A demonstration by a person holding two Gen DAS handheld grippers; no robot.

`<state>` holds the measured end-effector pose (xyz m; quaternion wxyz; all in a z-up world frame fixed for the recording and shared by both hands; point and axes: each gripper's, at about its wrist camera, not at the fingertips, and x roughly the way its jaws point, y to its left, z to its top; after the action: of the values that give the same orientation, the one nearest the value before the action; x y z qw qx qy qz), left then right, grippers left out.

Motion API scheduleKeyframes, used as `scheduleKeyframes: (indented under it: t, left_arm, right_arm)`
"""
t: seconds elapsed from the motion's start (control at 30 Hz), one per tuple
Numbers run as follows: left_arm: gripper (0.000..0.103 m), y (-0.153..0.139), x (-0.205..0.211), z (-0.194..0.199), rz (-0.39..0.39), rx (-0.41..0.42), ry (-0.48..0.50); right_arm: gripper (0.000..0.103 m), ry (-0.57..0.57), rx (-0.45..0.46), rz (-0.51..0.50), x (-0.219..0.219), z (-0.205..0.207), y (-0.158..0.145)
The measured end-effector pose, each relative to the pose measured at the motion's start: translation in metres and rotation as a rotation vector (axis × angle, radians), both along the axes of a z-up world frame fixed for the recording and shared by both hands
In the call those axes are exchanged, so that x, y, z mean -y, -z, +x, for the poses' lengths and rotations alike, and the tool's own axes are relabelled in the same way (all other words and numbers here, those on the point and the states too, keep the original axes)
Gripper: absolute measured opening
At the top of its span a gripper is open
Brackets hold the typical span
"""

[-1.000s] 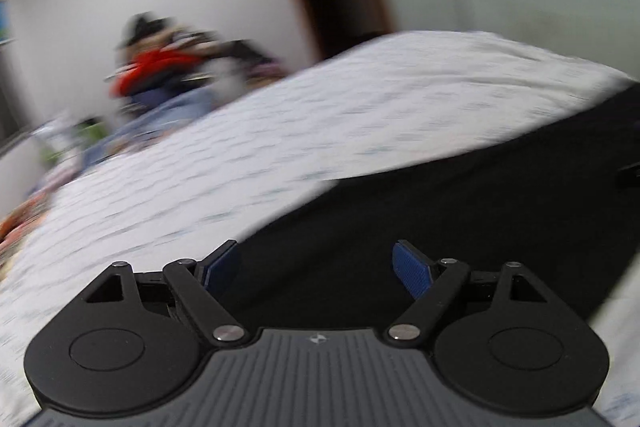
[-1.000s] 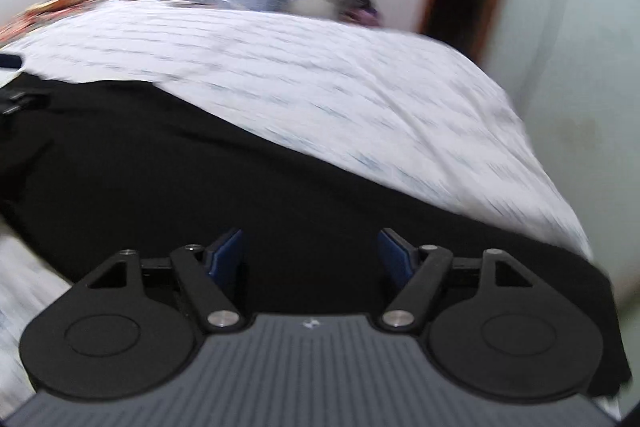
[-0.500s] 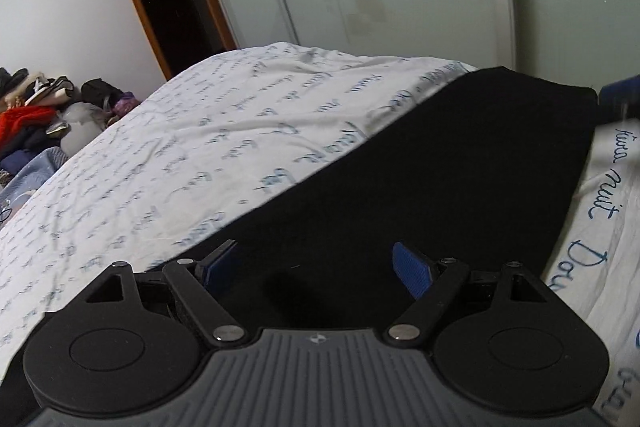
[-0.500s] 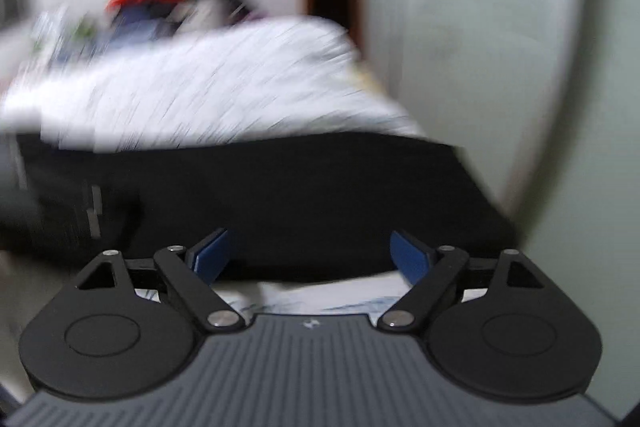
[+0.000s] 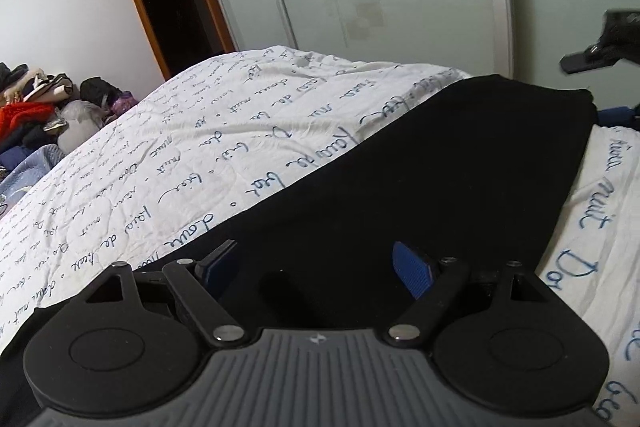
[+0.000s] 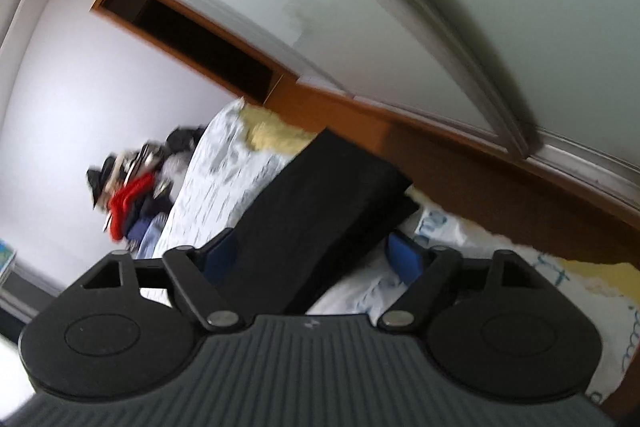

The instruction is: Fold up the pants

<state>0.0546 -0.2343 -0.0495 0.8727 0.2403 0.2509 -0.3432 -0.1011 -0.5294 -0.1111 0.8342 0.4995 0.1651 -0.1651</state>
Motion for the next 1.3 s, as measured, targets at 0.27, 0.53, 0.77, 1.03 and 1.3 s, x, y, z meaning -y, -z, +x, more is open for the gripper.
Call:
scheduleKeyframes:
  t: [0.27, 0.53, 0.77, 1.03, 1.3]
  left_arm:
    - [0.084, -0.01, 0.0, 0.001, -0.065, -0.053, 0.036]
    - [0.084, -0.002, 0.001, 0.015, -0.004, -0.07, 0.034]
    - [0.084, -0.033, -0.021, 0.052, -0.255, -0.317, -0.031]
    - [0.084, -0.025, -0.031, 0.09, -0.621, -0.888, -0.048]
    - [0.084, -0.015, -0.014, 0.084, -0.618, -0.909, -0.071]
  right_arm:
    - [0.015, 0.06, -0.06, -0.082, -0.007, 0.018, 0.003]
    - [0.01, 0.02, -0.134, -0.404, -0.034, 0.031, -0.035]
    - [0.009, -0.115, -0.194, -0.841, -0.102, 0.053, -0.077]
    - [0.009, -0.341, -0.27, -1.219, -0.194, 0.066, -0.082]
    - [0.009, -0.499, -0.251, -1.252, -0.235, 0.074, -0.073]
